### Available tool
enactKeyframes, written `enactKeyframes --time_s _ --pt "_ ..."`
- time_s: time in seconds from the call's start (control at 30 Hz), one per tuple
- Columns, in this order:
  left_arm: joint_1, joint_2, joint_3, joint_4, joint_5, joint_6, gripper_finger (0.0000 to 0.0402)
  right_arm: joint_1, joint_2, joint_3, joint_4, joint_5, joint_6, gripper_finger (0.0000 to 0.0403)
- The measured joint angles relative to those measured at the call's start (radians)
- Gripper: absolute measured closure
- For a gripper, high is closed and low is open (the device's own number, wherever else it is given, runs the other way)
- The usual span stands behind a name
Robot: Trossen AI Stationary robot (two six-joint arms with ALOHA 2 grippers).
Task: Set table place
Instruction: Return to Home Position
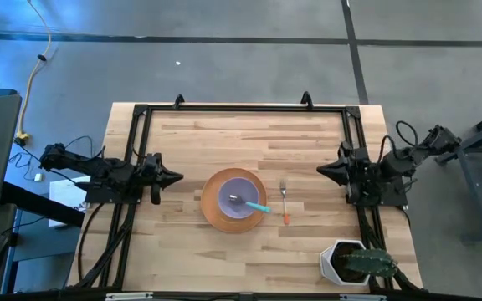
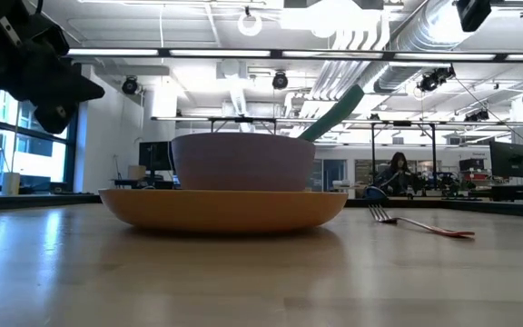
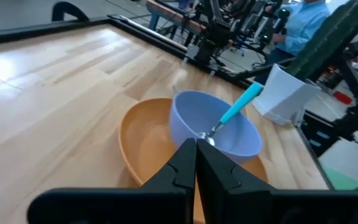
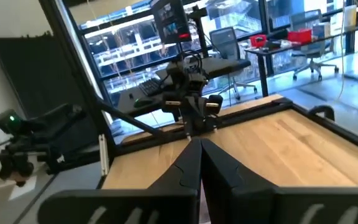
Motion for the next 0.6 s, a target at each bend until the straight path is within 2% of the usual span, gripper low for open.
enactKeyframes --time_s 0.23,0.6 --pt "0.0 0.0 0.0 0.0 -0.027 0.008 0.0401 -0.072 -0.055 -0.044 0.042 -0.08 -0.072 0.0403" --pt "0.0 0.0 0.0 0.0 -0.027 0.018 0.0401 -0.21 -0.166 -0.401 0.445 -0.241 0.042 0.0403"
